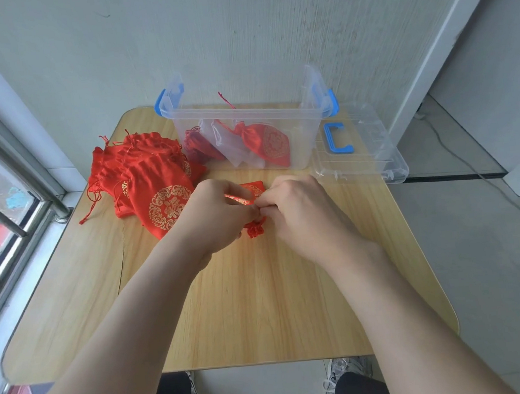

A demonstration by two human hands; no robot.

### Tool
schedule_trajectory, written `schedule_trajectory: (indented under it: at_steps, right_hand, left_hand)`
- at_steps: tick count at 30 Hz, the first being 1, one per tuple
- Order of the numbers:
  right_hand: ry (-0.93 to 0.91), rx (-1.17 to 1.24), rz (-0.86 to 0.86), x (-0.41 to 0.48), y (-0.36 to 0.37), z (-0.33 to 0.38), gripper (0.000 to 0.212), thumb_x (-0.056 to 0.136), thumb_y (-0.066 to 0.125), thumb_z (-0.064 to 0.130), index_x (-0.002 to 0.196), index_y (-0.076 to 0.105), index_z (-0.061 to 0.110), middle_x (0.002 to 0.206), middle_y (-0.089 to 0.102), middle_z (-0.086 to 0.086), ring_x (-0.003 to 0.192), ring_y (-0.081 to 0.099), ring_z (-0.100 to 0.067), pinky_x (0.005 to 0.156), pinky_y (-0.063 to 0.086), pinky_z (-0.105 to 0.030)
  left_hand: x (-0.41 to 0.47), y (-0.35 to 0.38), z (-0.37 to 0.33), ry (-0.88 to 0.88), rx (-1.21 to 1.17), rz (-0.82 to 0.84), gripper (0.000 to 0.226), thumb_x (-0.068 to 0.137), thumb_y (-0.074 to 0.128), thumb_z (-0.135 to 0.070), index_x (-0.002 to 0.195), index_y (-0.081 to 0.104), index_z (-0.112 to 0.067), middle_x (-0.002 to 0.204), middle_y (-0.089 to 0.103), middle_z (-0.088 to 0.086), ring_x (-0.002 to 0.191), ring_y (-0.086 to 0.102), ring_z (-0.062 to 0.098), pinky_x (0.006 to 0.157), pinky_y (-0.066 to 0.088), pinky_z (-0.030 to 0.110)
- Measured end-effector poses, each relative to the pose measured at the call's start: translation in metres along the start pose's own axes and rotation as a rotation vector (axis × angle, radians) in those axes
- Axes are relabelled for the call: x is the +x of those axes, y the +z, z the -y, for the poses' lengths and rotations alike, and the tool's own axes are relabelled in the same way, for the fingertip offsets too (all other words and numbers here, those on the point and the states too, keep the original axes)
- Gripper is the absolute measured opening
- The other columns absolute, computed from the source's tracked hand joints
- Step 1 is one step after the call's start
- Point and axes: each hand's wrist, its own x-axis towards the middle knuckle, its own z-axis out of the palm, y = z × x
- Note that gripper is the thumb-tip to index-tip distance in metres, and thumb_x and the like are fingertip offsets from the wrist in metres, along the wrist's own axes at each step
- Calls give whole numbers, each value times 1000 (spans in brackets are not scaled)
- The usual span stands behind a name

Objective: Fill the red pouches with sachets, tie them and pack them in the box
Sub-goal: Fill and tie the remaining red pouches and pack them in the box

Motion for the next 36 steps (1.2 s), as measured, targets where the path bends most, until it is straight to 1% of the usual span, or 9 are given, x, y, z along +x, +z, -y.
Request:
schedule_trajectory:
  at_steps: [2, 4, 8, 12, 17, 25, 29, 33, 36]
  right_hand:
    - [15, -22, 6, 0, 1, 2, 19, 98, 68, 7, 103, 83, 18, 93, 63, -2, 88, 63, -26, 76, 55, -40]
    - [44, -21, -3, -1, 1, 3, 19, 97, 67, 8, 101, 83, 17, 94, 65, -2, 89, 63, -26, 77, 56, -42]
    - [118, 33, -29, -1, -3, 4, 20, 93, 65, 11, 89, 82, 20, 83, 68, -1, 79, 65, -25, 71, 58, -42]
    - [148, 83, -42, 0, -5, 6, 22, 89, 65, 10, 81, 82, 22, 69, 68, 2, 69, 64, -21, 64, 58, -40]
    - [186, 119, -73, 1, -6, 6, 21, 86, 65, 9, 80, 82, 20, 66, 68, 4, 68, 65, -20, 66, 58, -37]
    - [283, 191, -68, 2, -8, 6, 16, 83, 71, 11, 80, 82, 21, 67, 72, 6, 69, 69, -14, 70, 60, -35]
    - [332, 237, -54, 1, -9, 4, 18, 82, 72, 12, 73, 79, 26, 65, 72, 6, 68, 69, -11, 68, 58, -26]
    - [436, 332, 5, 1, -12, 1, 24, 81, 77, 15, 67, 74, 35, 64, 71, 14, 63, 65, 1, 59, 45, -10]
    - [571, 537, 83, 1, -18, -1, 23, 83, 78, 15, 64, 78, 28, 59, 67, 15, 64, 61, -4, 65, 47, -20]
  left_hand:
    - [0, 1, 1, -21, -32, -25, 23, 87, 84, -11, 105, 72, -18, 80, 80, -1, 68, 69, 9, 65, 54, 33]
    - [-2, 1, 0, -3, -20, -31, 18, 87, 83, -8, 100, 74, -16, 79, 80, -1, 72, 74, 13, 66, 55, 33]
    - [-7, 2, -3, 59, -8, -28, 17, 82, 85, -4, 94, 78, -13, 80, 80, 2, 80, 79, 18, 87, 65, 47]
    - [-10, 5, -5, 112, 40, -143, 19, 75, 88, -7, 86, 79, -19, 73, 79, -5, 73, 78, 7, 81, 66, 40]
    - [-14, 11, -9, 190, 125, -250, 15, 73, 87, -10, 79, 80, -22, 68, 78, -9, 70, 76, -1, 80, 65, 34]
    - [-14, 17, -7, 249, 261, -334, 19, 70, 87, -12, 82, 81, -26, 69, 76, -12, 76, 76, 8, 78, 63, 37]
    - [-12, 16, -4, 289, 307, -302, 23, 68, 85, -12, 83, 79, -28, 71, 76, -15, 76, 76, 6, 77, 63, 37]
    - [-10, 12, -2, 303, 273, -196, 23, 70, 84, -8, 85, 78, -24, 74, 77, -14, 74, 74, -3, 78, 62, 33]
    - [-9, 8, -3, 305, 231, -138, 22, 73, 86, -7, 87, 77, -21, 77, 79, -11, 75, 75, -2, 79, 62, 28]
